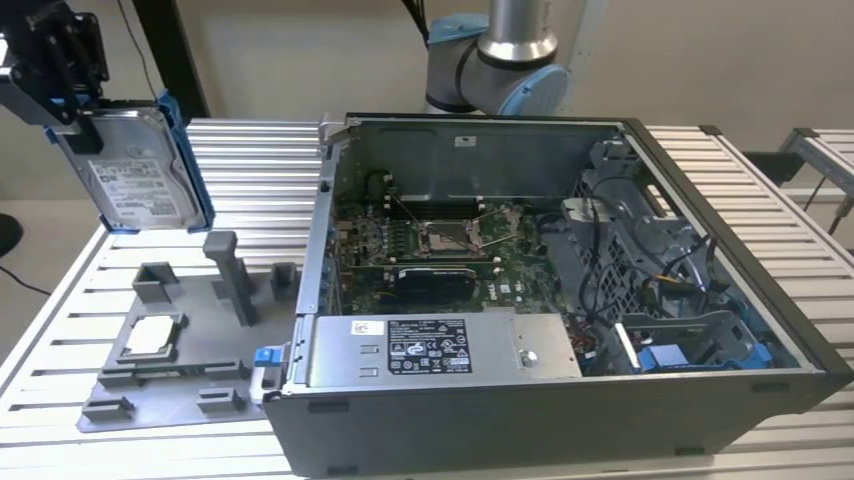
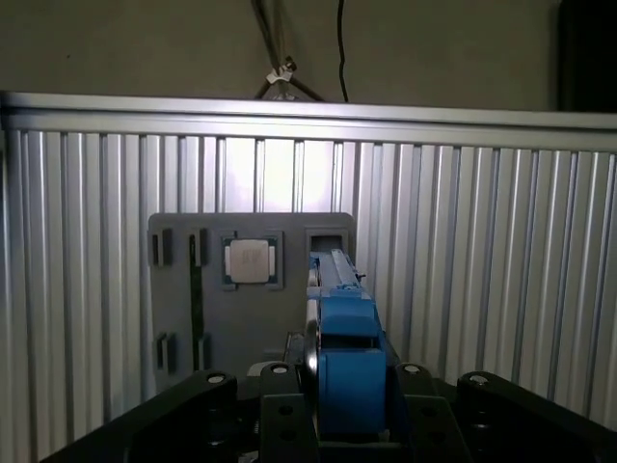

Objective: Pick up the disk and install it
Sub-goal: 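Pick up the disk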

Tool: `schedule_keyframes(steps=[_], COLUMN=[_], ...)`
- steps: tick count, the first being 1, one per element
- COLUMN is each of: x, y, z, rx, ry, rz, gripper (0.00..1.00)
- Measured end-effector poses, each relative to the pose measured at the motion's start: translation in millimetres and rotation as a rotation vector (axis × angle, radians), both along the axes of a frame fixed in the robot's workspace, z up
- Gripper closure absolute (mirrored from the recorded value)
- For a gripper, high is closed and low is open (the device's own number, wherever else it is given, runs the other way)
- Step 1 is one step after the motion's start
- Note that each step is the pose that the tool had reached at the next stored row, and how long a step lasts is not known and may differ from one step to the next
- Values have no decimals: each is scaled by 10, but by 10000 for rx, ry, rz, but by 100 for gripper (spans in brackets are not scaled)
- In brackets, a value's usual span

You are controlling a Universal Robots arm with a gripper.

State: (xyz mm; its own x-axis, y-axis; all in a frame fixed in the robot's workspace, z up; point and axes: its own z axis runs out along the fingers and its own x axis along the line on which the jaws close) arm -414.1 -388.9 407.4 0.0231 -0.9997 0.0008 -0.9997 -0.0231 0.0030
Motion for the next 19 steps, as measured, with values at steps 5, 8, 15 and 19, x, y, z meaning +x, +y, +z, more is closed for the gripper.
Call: schedule_keyframes(steps=[5,8,15,19], x=[0,-1,0,0], y=[1,2,2,2], z=[80,134,305,411], rx=[1,17,18,18], ry=[0,-1,-1,-2], rz=[0,-1,0,0], gripper=[100,100,100,100])
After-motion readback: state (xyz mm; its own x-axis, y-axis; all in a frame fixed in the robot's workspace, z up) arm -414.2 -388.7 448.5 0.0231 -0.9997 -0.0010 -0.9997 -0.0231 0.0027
